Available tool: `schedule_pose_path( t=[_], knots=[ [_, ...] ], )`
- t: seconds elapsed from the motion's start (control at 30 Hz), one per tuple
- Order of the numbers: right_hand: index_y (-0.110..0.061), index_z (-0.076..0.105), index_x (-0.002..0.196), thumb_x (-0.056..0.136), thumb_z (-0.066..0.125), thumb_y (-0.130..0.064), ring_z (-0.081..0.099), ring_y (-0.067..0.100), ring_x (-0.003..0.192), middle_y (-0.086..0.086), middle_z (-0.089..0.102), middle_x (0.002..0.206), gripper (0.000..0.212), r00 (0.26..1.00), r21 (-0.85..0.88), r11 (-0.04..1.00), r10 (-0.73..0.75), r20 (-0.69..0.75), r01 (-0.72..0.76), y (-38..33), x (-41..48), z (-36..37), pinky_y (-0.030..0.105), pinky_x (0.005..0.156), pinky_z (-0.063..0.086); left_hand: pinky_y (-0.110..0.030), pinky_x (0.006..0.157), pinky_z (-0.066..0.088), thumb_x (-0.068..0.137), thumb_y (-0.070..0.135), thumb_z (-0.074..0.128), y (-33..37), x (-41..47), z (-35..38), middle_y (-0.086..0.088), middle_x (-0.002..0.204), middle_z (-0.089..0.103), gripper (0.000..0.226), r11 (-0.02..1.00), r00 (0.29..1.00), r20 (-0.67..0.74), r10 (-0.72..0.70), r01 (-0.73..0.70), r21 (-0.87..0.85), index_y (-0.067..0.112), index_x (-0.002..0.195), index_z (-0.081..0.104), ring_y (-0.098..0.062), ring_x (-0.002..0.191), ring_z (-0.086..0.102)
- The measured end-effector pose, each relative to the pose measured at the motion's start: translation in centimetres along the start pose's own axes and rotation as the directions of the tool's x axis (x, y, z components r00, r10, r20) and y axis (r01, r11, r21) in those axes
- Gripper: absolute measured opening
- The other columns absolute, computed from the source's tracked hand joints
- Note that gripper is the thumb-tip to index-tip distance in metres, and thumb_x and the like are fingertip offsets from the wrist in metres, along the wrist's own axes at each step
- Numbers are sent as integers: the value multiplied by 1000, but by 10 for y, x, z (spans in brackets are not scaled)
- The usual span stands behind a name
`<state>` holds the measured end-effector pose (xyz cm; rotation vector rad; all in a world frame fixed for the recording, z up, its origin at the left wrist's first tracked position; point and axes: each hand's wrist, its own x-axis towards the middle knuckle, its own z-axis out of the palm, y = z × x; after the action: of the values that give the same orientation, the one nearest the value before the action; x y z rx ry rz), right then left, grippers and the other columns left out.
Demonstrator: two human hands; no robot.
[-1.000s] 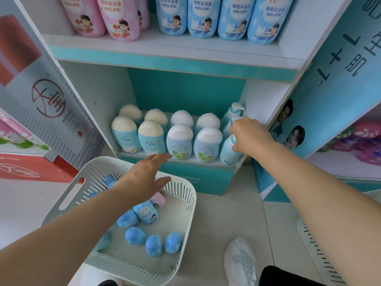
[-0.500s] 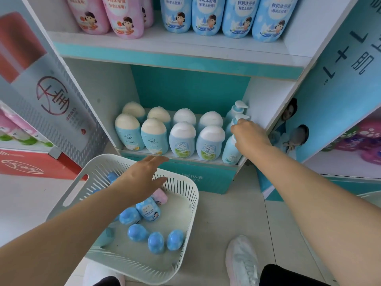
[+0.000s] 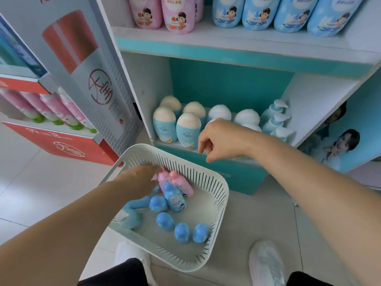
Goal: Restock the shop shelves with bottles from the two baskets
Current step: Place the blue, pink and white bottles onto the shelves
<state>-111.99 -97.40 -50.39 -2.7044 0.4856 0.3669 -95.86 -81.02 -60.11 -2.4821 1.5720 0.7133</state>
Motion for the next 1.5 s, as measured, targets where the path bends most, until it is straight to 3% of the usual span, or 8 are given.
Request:
schedule_pose_path(
  t=[0.17, 0.37, 0.6, 0.83, 1.03, 1.17, 1.37, 1.5],
  knots=[
    [-16, 68, 100, 76, 66, -11, 56, 13, 79, -13, 49, 68, 24, 985, -69, 993, -88, 151, 100, -26, 41, 46, 27, 74, 49, -24, 104, 33, 91, 31, 54, -33, -16, 2, 3, 137, 48, 44, 1000, 1000, 17, -21, 21, -4, 27, 133, 44, -16, 122, 47],
    [-19, 67, 103, 77, 69, -17, 54, 10, 80, -13, 53, 78, 27, 989, -30, 993, -114, 97, 117, -52, 85, 60, 26, 73, 48, -20, 104, 35, 89, 32, 56, -84, -39, 28, 7, 134, 51, 42, 999, 998, 51, -45, 46, -9, 27, 131, 49, -10, 120, 49],
    [-23, 66, 103, 71, 69, -17, 61, 19, 87, -3, 64, 98, 33, 969, -4, 997, -73, 235, 76, -59, 105, 104, 36, 79, 55, -29, 110, 34, 95, 40, 44, -108, -51, 77, 11, 146, 34, 52, 988, 986, 165, -14, -12, 155, 31, 143, 28, -11, 133, 37],
    [-21, 68, 101, 75, 66, -14, 59, 16, 84, -14, 51, 76, 27, 966, 0, 998, -56, 252, 58, -46, 103, 105, 33, 77, 54, -27, 103, 36, 86, 41, 58, -106, 2, 92, -2, 140, 40, 62, 987, 963, 251, -104, 67, 149, 20, 139, 34, -19, 126, 44],
    [-20, 65, 107, 78, 63, -16, 58, 19, 90, -1, 65, 102, 30, 967, -26, 999, -19, 255, 26, -33, 99, 107, 25, 75, 47, -28, 90, 45, 86, 24, 51, -111, 8, 100, -6, 123, 56, 35, 982, 937, 338, -91, 28, 186, 14, 119, 54, -18, 103, 56],
    [-20, 65, 106, 78, 61, -16, 60, 22, 90, 0, 62, 96, 28, 963, -47, 999, -10, 268, 23, -35, 93, 105, 29, 76, 51, -26, 90, 44, 83, 35, 55, -102, 5, 79, 1, 122, 55, 40, 979, 969, 229, -88, 42, 198, 25, 122, 52, -17, 109, 56],
    [-16, 65, 102, 76, 60, -17, 63, 27, 85, 8, 65, 95, 27, 970, -58, 998, -3, 245, 18, -39, 81, 102, 37, 74, 55, -26, 72, 48, 71, 54, 59, -62, -1, 3, 9, 95, 61, 35, 981, 997, -55, -60, 69, 180, 31, 97, 63, -16, 85, 58],
    [-19, 46, 131, 74, 73, -29, 56, 20, 100, 1, 58, 116, 64, 986, 184, 982, 18, 166, -49, -42, 66, 92, 24, 77, 45, -31, 72, 55, 67, 53, 63, -31, -10, -50, 9, 83, 63, 33, 997, 989, -141, -44, 51, 50, 27, 87, 67, -16, 78, 60]
  ],
)
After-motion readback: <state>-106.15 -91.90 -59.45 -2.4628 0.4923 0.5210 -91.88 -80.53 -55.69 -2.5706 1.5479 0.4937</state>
